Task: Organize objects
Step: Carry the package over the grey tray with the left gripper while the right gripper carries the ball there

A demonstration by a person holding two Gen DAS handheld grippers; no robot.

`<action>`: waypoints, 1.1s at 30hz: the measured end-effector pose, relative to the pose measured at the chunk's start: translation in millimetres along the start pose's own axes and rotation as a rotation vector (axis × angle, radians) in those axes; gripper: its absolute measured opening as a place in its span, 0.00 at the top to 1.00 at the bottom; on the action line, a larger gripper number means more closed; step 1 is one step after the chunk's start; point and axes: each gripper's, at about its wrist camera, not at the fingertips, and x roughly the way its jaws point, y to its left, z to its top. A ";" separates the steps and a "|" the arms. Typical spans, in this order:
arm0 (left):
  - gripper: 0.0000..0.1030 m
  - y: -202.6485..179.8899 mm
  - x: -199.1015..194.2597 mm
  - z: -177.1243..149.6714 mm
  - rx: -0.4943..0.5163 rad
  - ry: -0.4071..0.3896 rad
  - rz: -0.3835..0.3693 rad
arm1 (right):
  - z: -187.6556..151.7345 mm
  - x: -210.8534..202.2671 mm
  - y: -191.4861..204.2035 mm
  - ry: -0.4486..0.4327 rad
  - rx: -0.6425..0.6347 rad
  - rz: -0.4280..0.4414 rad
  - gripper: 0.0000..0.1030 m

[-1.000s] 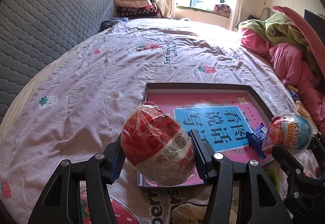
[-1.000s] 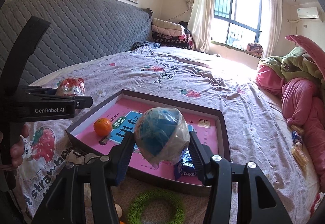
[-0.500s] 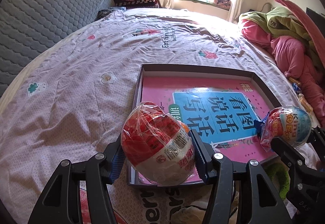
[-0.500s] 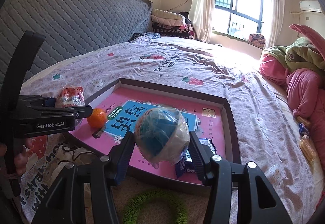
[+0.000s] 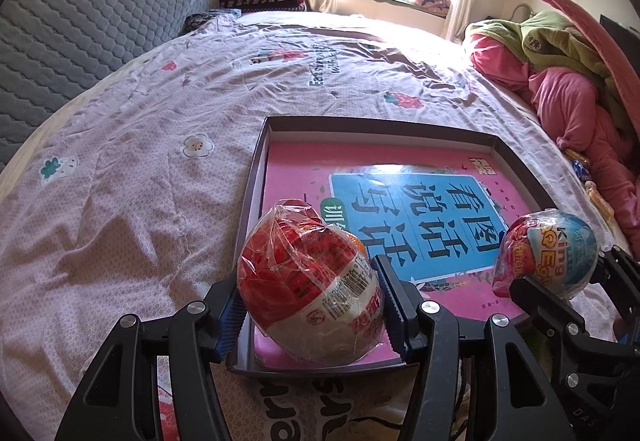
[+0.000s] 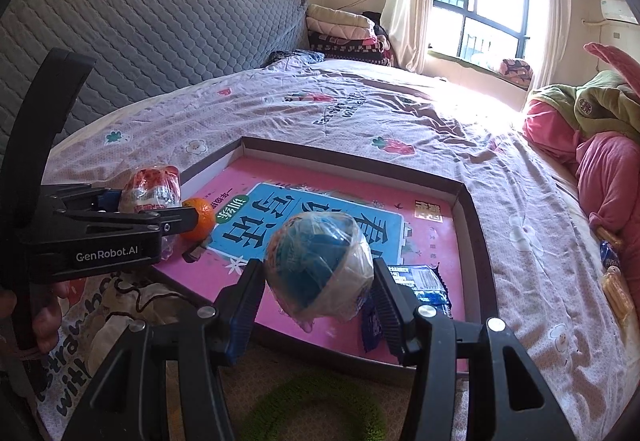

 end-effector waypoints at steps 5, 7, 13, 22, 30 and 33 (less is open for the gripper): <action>0.42 -3.4 5.4 -0.1 0.000 0.009 -0.011 | -0.7 4.2 0.9 0.013 -0.003 0.006 0.48; 0.42 -5.6 8.4 -1.9 0.004 0.015 -0.011 | -1.5 6.0 0.6 0.018 -0.001 0.010 0.48; 0.42 -8.0 10.8 -5.4 0.005 0.022 -0.018 | -2.6 9.4 -0.7 0.031 0.011 0.014 0.48; 0.42 -3.6 9.1 -6.5 -0.011 0.019 -0.022 | -2.3 15.0 -4.1 0.056 0.035 0.031 0.48; 0.42 -1.1 5.7 -7.1 -0.018 0.015 -0.025 | 0.2 16.6 -1.4 0.065 0.033 0.040 0.48; 0.42 -0.8 3.8 -8.2 -0.018 0.011 -0.029 | 2.5 17.9 1.7 0.068 0.024 0.046 0.48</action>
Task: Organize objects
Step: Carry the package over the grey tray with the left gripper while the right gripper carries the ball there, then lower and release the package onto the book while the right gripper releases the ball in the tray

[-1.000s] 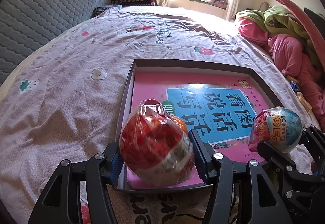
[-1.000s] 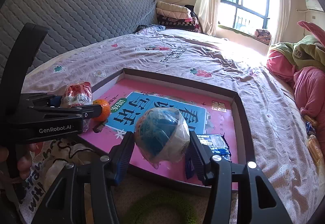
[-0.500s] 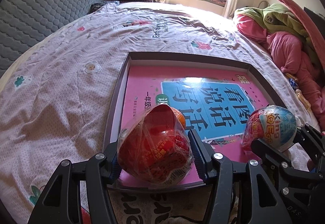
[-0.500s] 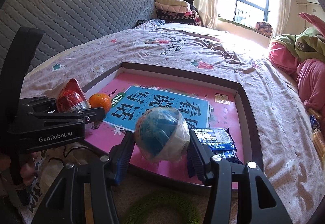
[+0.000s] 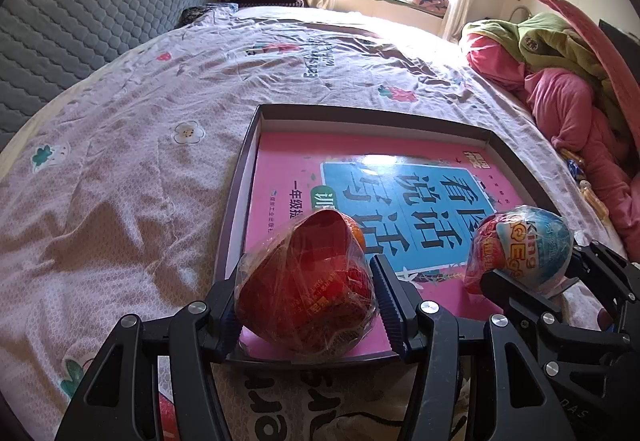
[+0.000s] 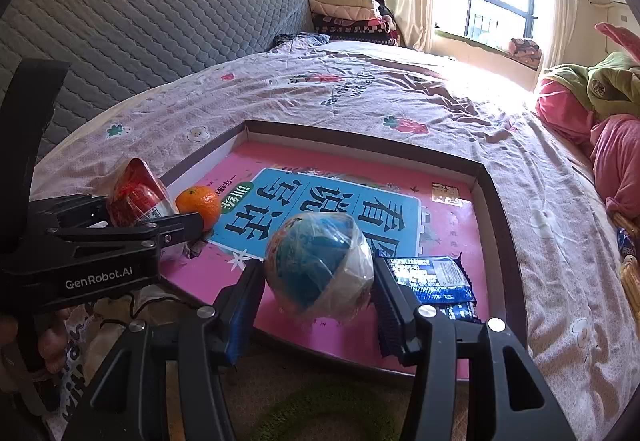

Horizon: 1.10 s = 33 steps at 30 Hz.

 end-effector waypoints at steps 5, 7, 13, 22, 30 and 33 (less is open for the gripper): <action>0.42 -0.8 -1.2 -2.0 -0.001 0.001 0.003 | -0.1 0.7 4.0 0.010 -0.009 0.017 0.48; 0.42 -0.9 -2.1 -2.5 -0.004 0.003 0.003 | -0.1 1.9 3.7 0.022 -0.003 0.022 0.47; 0.42 -1.3 -5.7 -4.6 -0.006 0.003 0.004 | -2.0 3.3 1.5 0.035 0.018 0.029 0.47; 0.42 -2.4 -13.7 -2.8 -0.005 -0.010 0.008 | -2.6 1.5 2.6 0.037 0.019 0.030 0.47; 0.42 -3.2 -16.4 -1.7 -0.008 -0.012 0.010 | -2.4 0.0 1.5 0.043 0.033 0.042 0.47; 0.42 -2.8 -18.3 -1.4 -0.012 -0.013 0.008 | -2.7 -1.1 1.0 0.043 0.034 0.042 0.47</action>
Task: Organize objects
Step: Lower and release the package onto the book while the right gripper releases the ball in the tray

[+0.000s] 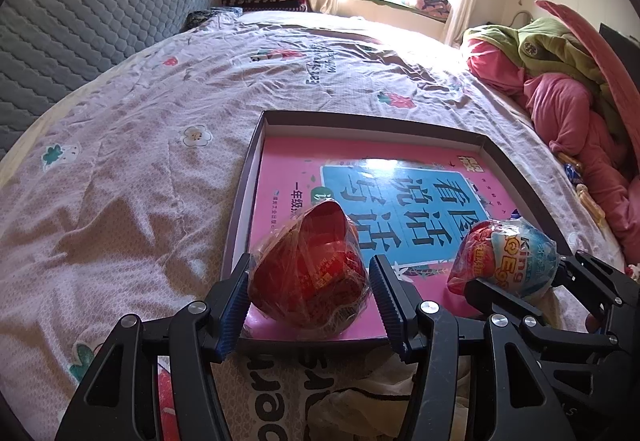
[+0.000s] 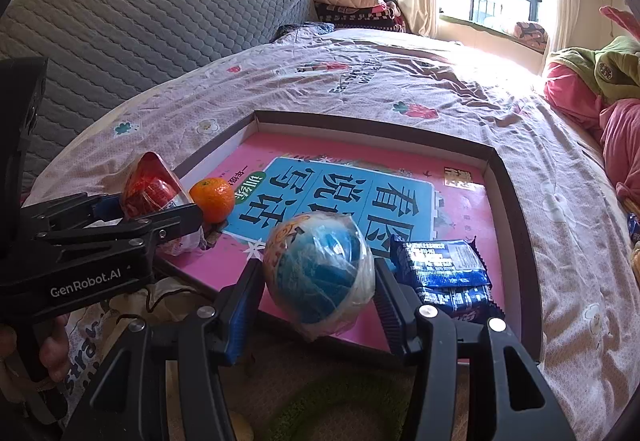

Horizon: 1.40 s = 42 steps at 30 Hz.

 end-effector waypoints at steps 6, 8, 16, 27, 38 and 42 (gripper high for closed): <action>0.42 -1.3 -2.5 -1.0 0.009 0.000 0.004 | -0.5 0.0 0.2 0.003 0.004 0.004 0.47; 0.42 -2.5 -3.2 -1.3 0.012 -0.001 0.004 | -0.9 -0.6 0.0 0.004 0.006 0.003 0.47; 0.42 -3.7 -5.6 -0.8 0.017 -0.001 0.005 | -0.8 -2.6 -1.1 0.005 0.010 0.005 0.47; 0.42 -2.8 -12.4 1.1 0.017 -0.013 0.009 | 0.8 -7.4 -0.7 -0.005 0.014 0.005 0.47; 0.42 1.1 -23.1 3.8 0.002 -0.036 0.023 | 2.9 -13.8 -3.0 -0.015 0.019 -0.004 0.47; 0.42 3.8 -26.2 5.2 -0.002 -0.041 0.031 | 4.6 -17.9 -5.1 -0.026 0.029 -0.001 0.47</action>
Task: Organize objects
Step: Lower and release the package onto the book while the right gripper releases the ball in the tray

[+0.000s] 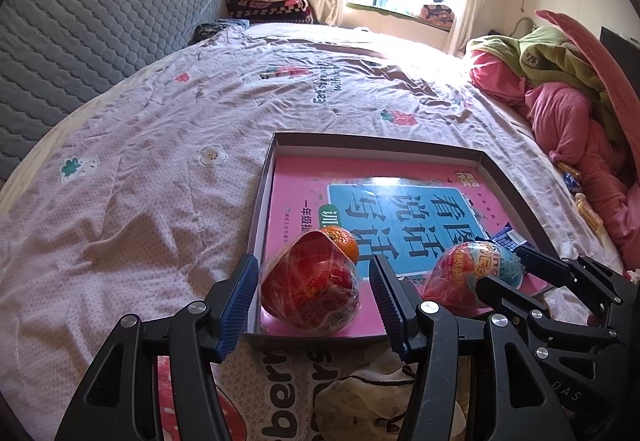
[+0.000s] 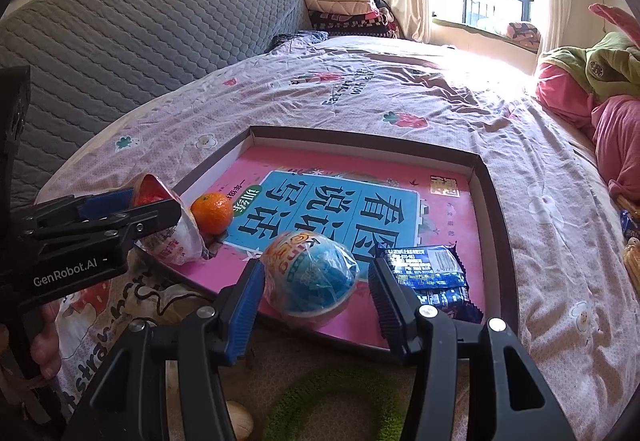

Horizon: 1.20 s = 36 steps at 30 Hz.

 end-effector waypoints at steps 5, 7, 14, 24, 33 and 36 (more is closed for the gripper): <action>0.42 3.1 -3.4 0.3 -0.009 -0.005 0.003 | 1.5 -4.1 -0.8 -0.011 0.005 -0.002 0.47; 0.42 3.4 -4.8 1.0 -0.008 -0.007 0.005 | 2.3 -5.9 -0.9 -0.017 0.005 -0.002 0.47; 0.42 0.0 -10.4 2.2 -0.003 -0.013 -0.001 | 6.4 -13.0 -3.1 -0.038 0.009 -0.008 0.47; 0.42 -12.6 -27.2 4.9 0.022 -0.038 -0.012 | 10.2 -27.9 -8.5 -0.075 0.023 -0.017 0.40; 0.42 -22.3 -48.8 5.5 0.033 -0.065 -0.024 | 13.2 -48.9 -9.8 -0.122 0.024 -0.027 0.39; 0.42 -26.3 -55.4 3.7 0.037 -0.069 -0.033 | 12.8 -58.7 -10.4 -0.141 0.023 -0.028 0.39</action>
